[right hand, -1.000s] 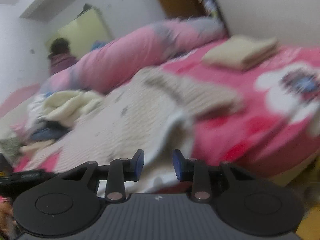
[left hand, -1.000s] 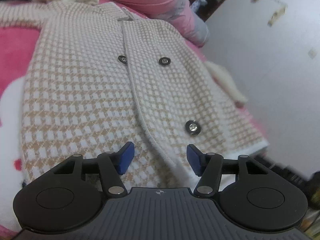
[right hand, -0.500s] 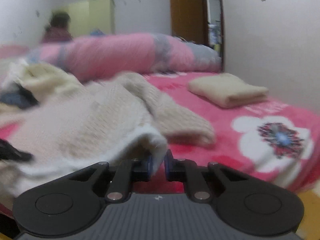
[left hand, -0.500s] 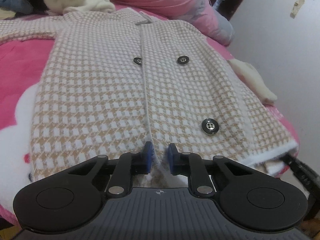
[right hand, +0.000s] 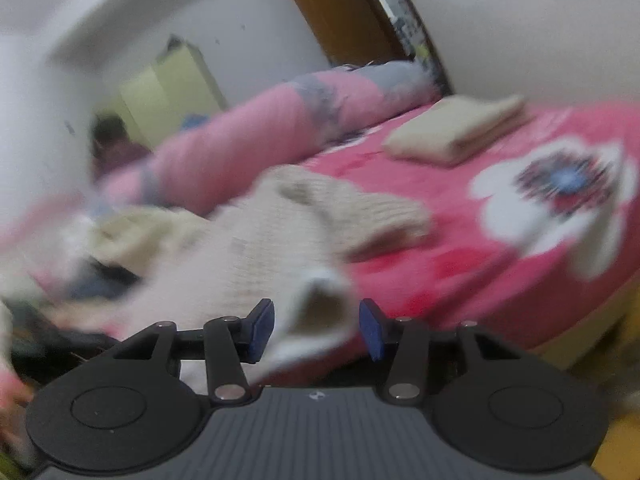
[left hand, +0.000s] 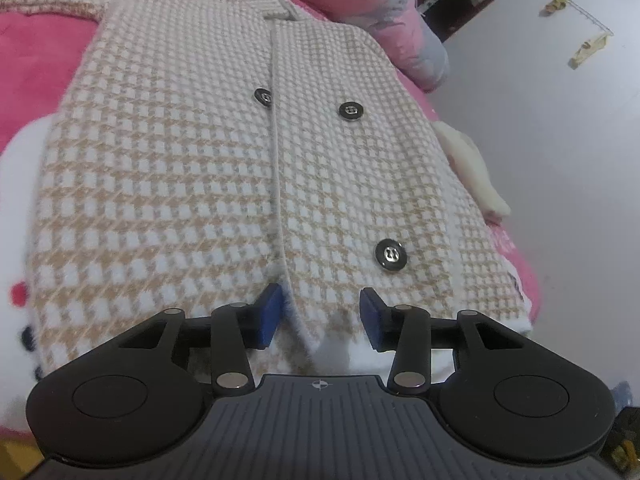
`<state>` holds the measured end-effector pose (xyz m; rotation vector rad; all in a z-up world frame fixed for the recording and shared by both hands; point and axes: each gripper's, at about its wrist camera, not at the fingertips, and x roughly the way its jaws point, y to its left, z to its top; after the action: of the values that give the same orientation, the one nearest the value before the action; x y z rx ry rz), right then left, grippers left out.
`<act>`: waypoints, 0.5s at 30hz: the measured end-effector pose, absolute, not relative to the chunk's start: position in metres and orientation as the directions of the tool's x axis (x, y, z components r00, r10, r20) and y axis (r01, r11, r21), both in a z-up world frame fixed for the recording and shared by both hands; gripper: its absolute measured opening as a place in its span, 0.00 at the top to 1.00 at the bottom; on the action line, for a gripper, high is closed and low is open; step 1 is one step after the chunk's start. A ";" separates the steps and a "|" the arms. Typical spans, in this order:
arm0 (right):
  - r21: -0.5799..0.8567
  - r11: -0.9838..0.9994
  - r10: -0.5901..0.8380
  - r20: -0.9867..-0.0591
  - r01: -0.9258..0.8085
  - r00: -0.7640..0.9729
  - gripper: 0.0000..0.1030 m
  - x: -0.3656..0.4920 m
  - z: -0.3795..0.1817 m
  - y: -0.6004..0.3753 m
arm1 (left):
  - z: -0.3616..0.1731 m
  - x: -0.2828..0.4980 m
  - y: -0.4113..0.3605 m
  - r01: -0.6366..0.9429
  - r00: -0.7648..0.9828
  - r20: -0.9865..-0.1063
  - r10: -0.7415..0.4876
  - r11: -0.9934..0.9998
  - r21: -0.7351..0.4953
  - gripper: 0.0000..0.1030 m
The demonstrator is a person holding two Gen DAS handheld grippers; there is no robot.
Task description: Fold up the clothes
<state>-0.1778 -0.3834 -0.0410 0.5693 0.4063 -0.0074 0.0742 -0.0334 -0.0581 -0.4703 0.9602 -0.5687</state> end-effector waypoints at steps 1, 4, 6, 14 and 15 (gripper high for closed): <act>0.566 0.818 0.138 -0.367 0.103 0.920 0.50 -0.171 -0.043 -0.383 | -0.058 0.075 -0.035 0.232 0.457 -0.631 -0.627 0.769 -0.596 0.76; 0.635 0.766 0.189 -0.376 0.103 0.907 0.50 -0.146 -0.050 -0.381 | -0.060 0.077 -0.034 0.181 0.470 -0.627 -0.622 0.763 -0.621 0.96; 0.652 0.749 0.197 -0.388 0.117 0.900 0.51 -0.129 -0.054 -0.381 | -0.059 0.072 -0.033 0.173 0.482 -0.620 -0.619 0.761 -0.625 0.98; 0.761 0.623 0.196 -0.377 0.182 0.905 0.97 -0.110 -0.068 -0.397 | -0.053 0.050 -0.020 0.160 0.496 -0.579 -0.647 0.723 -0.672 0.99; 0.762 0.625 0.197 -0.363 0.168 0.911 0.97 -0.113 -0.066 -0.396 | -0.051 0.048 -0.018 0.162 0.496 -0.577 -0.649 0.722 -0.673 0.99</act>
<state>-0.1134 -0.3961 -0.0655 0.9028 0.4403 0.0175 0.0476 -0.0178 -0.0509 -0.5939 0.9298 -0.5276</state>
